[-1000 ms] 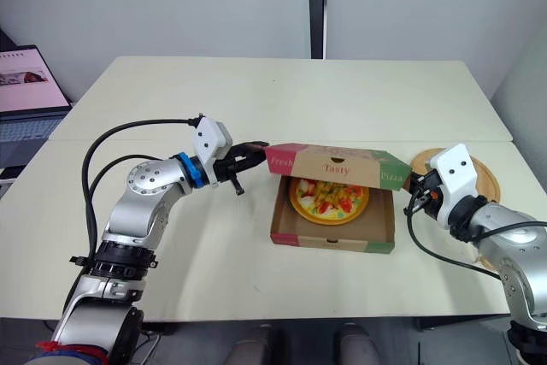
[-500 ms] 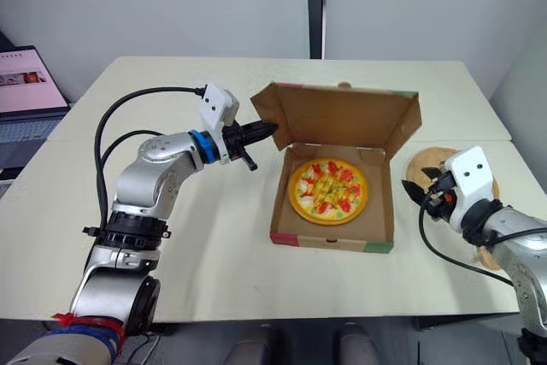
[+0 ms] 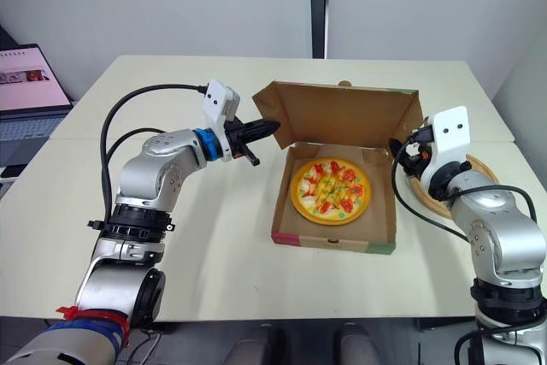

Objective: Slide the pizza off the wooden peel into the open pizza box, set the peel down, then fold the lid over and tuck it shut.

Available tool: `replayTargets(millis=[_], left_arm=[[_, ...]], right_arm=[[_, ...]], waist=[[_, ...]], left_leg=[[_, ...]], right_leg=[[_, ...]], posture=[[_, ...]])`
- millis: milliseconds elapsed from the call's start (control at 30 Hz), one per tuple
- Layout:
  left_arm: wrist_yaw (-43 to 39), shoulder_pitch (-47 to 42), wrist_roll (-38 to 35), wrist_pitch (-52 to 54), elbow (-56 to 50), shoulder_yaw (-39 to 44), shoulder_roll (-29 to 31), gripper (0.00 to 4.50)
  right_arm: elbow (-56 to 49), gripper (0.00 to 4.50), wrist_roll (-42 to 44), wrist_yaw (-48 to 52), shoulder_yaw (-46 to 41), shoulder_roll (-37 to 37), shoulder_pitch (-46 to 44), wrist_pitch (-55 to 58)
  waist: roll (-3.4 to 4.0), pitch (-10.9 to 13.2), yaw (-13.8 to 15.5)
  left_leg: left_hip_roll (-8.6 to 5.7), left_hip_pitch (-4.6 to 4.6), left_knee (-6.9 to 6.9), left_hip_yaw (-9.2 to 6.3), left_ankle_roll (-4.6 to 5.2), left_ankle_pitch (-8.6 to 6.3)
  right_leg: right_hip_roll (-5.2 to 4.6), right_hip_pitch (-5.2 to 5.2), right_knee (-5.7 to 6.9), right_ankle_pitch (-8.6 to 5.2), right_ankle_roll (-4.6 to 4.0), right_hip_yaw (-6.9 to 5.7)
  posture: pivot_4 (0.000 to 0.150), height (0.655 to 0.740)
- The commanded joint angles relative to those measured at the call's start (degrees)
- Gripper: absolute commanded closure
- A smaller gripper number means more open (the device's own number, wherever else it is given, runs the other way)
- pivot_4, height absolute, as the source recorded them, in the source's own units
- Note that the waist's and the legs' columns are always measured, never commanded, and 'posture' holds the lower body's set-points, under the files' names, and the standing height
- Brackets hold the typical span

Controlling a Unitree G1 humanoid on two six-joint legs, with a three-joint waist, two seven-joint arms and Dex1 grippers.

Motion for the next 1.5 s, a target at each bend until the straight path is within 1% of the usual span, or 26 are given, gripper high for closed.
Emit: replayTargets(millis=[33, 133, 167, 300, 467, 600, 833, 1000, 1200, 1333, 1500], left_arm=[[1.4, -2.4, -2.2, 3.9, -2.9, 1.4, -0.6, 4.50], [2.6, -3.3, -3.5, 7.4, -4.1, 1.9, -1.1, 4.50], [3.3, -3.8, -4.2, 9.2, -4.7, 2.3, -1.4, 4.50], [5.8, -5.6, -7.4, 16.5, -7.1, 4.0, -2.7, 4.50], [7.7, -6.1, -9.3, 21.0, -9.0, 5.2, -3.3, 4.50], [9.8, -6.7, -12.2, 26.6, -11.6, 6.3, -4.7, 4.50], [12.4, -3.3, -14.6, 31.3, -17.6, 7.5, -5.5, 4.50], [13.7, -0.5, -15.6, 33.6, -21.0, 8.3, -5.7, 4.50], [16.4, 5.3, -17.8, 37.0, -26.9, 10.0, -6.5, 4.50], [17.9, 10.5, -19.2, 38.0, -31.4, 10.5, -6.7, 4.50], [19.1, 16.1, -20.1, 37.5, -35.0, 10.4, -6.7, 4.50]], right_arm=[[-0.6, 3.17, -0.8, -0.9, 0.0, 0.3, -2.8, -0.1], [-0.4, 4.29, -1.0, -1.4, 0.4, 0.3, -4.0, 0.4], [-0.5, 4.45, -1.2, -1.5, 0.5, 0.1, -4.4, 0.7], [-1.6, 4.45, -1.0, -1.8, 0.7, 0.1, -6.0, 2.8], [-2.4, 4.45, -0.8, -1.9, 0.8, 0.3, -6.8, 4.6], [-4.7, 4.45, 0.2, -1.6, 0.7, -0.8, -8.9, 9.1], [-10.7, 4.45, 2.5, -1.3, -0.6, -0.9, -9.9, 17.5], [-14.4, 4.45, 3.1, -2.3, -1.5, 1.1, -8.8, 22.1], [-20.4, 4.45, 2.3, -4.4, -2.5, 6.0, -3.5, 23.3], [-23.9, 4.45, 1.7, -6.0, -3.6, 9.5, 1.3, 21.8], [-26.7, 4.45, 0.9, -7.2, -3.0, 12.2, 6.8, 19.0]], waist=[[0.00, 0.0, 0.0], [0.00, 0.0, 0.0], [0.00, 0.0, 0.0], [0.00, 0.0, 0.0], [0.00, 0.0, -0.1], [0.00, 0.0, -0.1], [0.00, 0.0, -0.1], [0.00, 0.0, -0.1], [0.02, 0.0, -0.1], [0.03, 0.0, -0.1], [0.04, 0.0, -0.2]], left_leg=[[0.00, 0.00, 0.00, 0.00, 0.00, 0.00], [0.00, 0.00, 0.01, 0.00, 0.00, 0.00], [0.00, -0.01, 0.01, 0.00, 0.00, 0.00], [0.00, -0.02, 0.01, 0.00, 0.00, 0.00], [0.00, -0.02, -0.01, -0.01, 0.00, 0.00], [0.00, -0.02, 0.00, -0.01, -0.01, 0.00], [0.00, -0.03, -0.02, -0.02, -0.02, 0.01], [0.00, -0.03, -0.02, -0.02, -0.02, 0.01], [0.00, -0.01, -0.05, -0.03, -0.03, 0.01], [0.00, 0.01, -0.05, -0.02, -0.04, 0.01], [0.00, 0.06, -0.06, -0.01, -0.04, 0.01]], right_leg=[[0.00, 0.00, 0.00, 0.00, 0.00, 0.00], [0.00, 0.00, 0.02, 0.00, 0.00, 0.00], [0.00, 0.00, 0.01, 0.00, 0.00, 0.00], [0.00, -0.02, 0.02, 0.00, 0.00, 0.01], [0.00, -0.03, 0.03, 0.00, 0.00, 0.01], [-0.01, -0.04, 0.02, 0.00, 0.00, 0.01], [-0.04, -0.04, 0.01, 0.00, 0.00, 0.02], [-0.05, -0.05, 0.01, 0.00, 0.00, 0.03], [-0.07, -0.04, 0.01, 0.00, 0.00, 0.03], [-0.06, -0.04, 0.01, 0.00, 0.00, 0.04], [-0.06, -0.01, 0.02, 0.00, 0.00, 0.05]], posture=[[0.150, 0.7400], [0.150, 0.7400], [0.150, 0.7400], [0.150, 0.7400], [0.150, 0.7400], [0.150, 0.7400], [0.150, 0.7400], [0.150, 0.7400], [0.150, 0.7400], [0.150, 0.7400], [0.150, 0.7400]])
